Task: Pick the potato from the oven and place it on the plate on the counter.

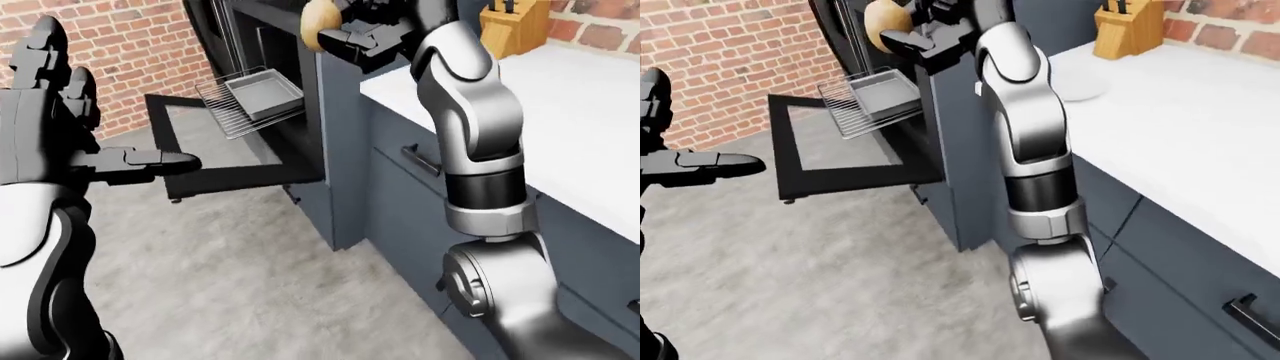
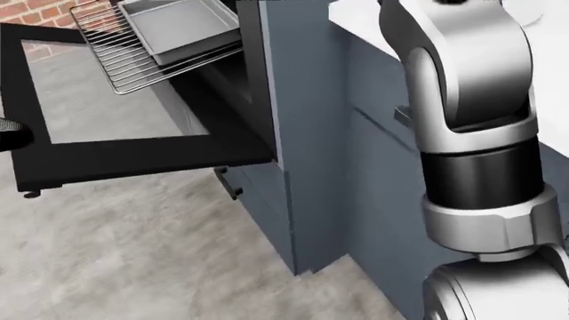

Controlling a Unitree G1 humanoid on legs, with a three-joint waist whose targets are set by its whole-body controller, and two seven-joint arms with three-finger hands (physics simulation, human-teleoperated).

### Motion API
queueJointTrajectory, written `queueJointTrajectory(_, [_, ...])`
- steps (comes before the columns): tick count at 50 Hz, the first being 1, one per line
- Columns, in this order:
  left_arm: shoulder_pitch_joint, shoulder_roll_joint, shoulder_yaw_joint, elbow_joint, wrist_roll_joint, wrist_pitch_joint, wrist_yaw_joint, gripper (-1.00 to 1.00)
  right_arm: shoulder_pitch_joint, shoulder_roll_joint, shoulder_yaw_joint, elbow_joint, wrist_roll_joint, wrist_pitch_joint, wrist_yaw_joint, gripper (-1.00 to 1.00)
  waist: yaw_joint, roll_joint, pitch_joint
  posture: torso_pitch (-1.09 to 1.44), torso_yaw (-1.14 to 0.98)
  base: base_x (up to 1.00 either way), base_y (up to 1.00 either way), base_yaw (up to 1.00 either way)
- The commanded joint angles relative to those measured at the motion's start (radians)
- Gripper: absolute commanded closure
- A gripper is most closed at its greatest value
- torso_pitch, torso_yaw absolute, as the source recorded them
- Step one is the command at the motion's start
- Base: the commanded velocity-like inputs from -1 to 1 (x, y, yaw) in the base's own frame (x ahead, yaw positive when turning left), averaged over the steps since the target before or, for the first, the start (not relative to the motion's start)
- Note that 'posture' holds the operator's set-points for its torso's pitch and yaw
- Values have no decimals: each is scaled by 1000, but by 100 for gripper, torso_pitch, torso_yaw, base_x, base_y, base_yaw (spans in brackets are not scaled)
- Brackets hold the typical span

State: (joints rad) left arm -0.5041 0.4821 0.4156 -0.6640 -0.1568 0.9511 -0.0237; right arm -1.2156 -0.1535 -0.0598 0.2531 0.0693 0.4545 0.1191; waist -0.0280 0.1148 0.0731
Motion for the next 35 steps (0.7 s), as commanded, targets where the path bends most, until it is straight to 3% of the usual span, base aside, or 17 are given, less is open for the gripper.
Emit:
queueJointTrajectory(1, [-15,12,12,-14,7,-13,8,-100,-36,1,2,-38,6,-24,1,100,8,24,-33,0,0,0,0,-100])
queueJointTrajectory(2, [-15,12,12,-14,8,-13,8,-100,-32,2,2,-41,5,-24,1,100,5,26,-47,0,0,1,0,-100])
queueJointTrajectory(3, [-16,12,13,-15,7,-10,9,-100,-30,1,4,-44,3,-22,3,100,7,6,-18,0,0,1,0,-100])
queueJointTrajectory(4, [-18,13,13,-17,7,-9,8,-100,-30,2,1,-45,4,-21,0,100,-2,8,-20,0,0,2,0,-100])
queueJointTrajectory(6, [-21,14,13,-20,5,-5,9,-100,-29,2,3,-46,3,-22,1,100,-4,-11,-41,0,0,1,0,-100])
queueJointTrajectory(10, [-15,12,12,-17,8,-10,9,-100,-27,3,1,-41,3,-26,0,100,7,-58,-38,0,0,2,0,-100])
queueJointTrajectory(13, [-19,11,12,-20,6,-4,10,-100,-25,2,0,-41,3,-30,-3,100,15,-99,-43,0,0,3,0,-100])
queueJointTrajectory(15, [-19,12,11,-20,7,-3,10,-100,-24,2,0,-36,-1,-37,-9,100,12,-148,-58,0,0,3,0,-100])
queueJointTrajectory(16, [-21,12,10,-21,8,0,11,-100,-24,2,-2,-26,-3,-42,-16,100,42,-149,-62,0,0,0,-38,0])
queueJointTrajectory(17, [-22,13,9,-21,8,0,11,-100,-32,-15,20,-9,-44,-51,-14,100,31,-106,-36,0,0,0,0,0])
queueJointTrajectory(18, [-22,12,9,-20,9,-1,11,-100,-31,-2,7,-15,-31,-46,-11,100,25,-116,-31,0,0,0,0,0])
queueJointTrajectory(20, [-21,12,9,-19,10,-3,10,-100,-36,5,3,-15,-32,-44,-17,100,23,-107,-19,0,0,0,0,0])
queueJointTrajectory(25, [-20,13,14,-19,8,-4,7,-100,-48,2,5,-2,-43,-49,-12,100,8,-34,-20,0,0,0,0,0])
queueJointTrajectory(26, [-23,14,14,-19,7,-2,8,-100,-46,1,8,-2,-47,-46,-8,100,4,-51,-18,0,0,0,0,0])
queueJointTrajectory(33, [-37,23,12,-18,3,8,9,-100,-44,6,13,-1,-68,-48,13,100,9,-73,-39,0,0,1,0,0])
queueJointTrajectory(34, [-38,24,13,-18,2,10,9,-100,-45,6,13,1,-70,-49,14,100,10,-72,-63,0,0,12,0,0])
queueJointTrajectory(35, [-38,25,12,-18,2,10,9,-100,-46,8,11,0,-69,-51,14,100,12,-73,-54,0,0,27,2,0])
